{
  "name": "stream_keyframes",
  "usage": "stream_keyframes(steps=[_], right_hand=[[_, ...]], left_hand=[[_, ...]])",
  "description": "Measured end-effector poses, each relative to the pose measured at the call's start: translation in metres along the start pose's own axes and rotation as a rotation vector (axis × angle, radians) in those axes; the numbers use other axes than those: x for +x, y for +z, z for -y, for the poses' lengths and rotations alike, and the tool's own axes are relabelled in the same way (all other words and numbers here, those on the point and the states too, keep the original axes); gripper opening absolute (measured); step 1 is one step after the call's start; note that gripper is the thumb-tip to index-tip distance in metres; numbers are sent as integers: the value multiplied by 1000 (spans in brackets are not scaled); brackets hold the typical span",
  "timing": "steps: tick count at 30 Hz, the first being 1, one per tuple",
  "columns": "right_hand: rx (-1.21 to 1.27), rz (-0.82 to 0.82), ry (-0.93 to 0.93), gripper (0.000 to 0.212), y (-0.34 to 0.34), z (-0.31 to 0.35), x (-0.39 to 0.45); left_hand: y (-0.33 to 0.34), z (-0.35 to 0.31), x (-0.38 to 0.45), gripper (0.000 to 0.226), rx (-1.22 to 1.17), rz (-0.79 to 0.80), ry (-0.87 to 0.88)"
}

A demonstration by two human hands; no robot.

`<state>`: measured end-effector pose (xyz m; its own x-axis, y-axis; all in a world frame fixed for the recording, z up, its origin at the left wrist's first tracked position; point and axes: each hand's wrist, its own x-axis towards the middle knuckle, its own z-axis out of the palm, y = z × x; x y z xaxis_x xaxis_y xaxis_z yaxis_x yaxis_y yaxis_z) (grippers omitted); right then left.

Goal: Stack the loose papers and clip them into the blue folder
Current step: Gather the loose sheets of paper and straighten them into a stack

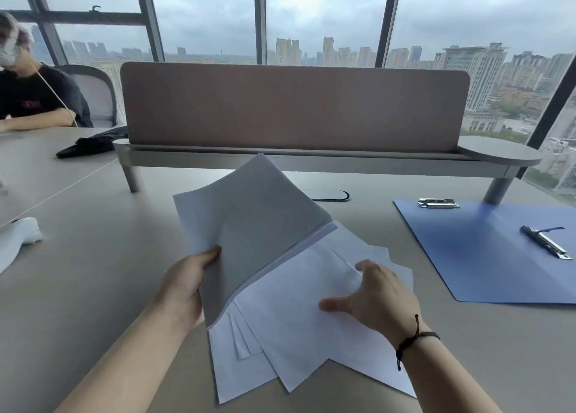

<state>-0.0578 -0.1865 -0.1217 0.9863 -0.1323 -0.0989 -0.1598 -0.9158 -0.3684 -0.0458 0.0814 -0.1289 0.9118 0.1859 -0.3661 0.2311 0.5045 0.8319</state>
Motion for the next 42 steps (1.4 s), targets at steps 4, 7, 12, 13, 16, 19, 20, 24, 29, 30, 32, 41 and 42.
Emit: stream_keyframes(steps=[4, 7, 12, 13, 16, 19, 20, 24, 29, 30, 32, 41, 42], right_hand=[[89, -24, 45, 96, -2, -5, 4], [-9, -93, 33, 99, -1, -7, 5], [37, -165, -51, 112, 7, -3, 7], [60, -176, -64, 115, 8, -2, 8], [118, -174, -89, 114, 10, 0, 13], [144, -159, -101, 105, 10, -1, 17], [148, -149, -93, 108, 9, -2, 19], [26, -163, -94, 100, 9, -3, 21], [42, -142, -95, 79, 5, -1, 21], [50, -136, -96, 73, 4, 0, 21], [73, -106, -92, 66, 2, 2, 20], [569, 69, 110, 31, 0, -3, 22], [642, 86, 115, 19, 1, -4, 22]], left_hand=[[3, 1, -2, 29, 28, -17, -14], [2, 1, -2, 30, 37, -18, -10], [1, 4, 2, 20, 102, -2, 63], [1, 4, 2, 20, 120, 4, 77], [2, 6, 2, 19, 178, 0, 126], [2, 6, 2, 19, 227, -19, 169], [2, 6, 2, 20, 238, -31, 179], [1, 6, 4, 21, 280, -61, 209], [2, 8, 4, 18, 309, -78, 252], [2, 8, 3, 17, 315, -78, 257], [4, 7, 2, 11, 315, -81, 270], [2, 1, -2, 20, 322, -56, 277], [2, 0, -3, 21, 324, -48, 280]])
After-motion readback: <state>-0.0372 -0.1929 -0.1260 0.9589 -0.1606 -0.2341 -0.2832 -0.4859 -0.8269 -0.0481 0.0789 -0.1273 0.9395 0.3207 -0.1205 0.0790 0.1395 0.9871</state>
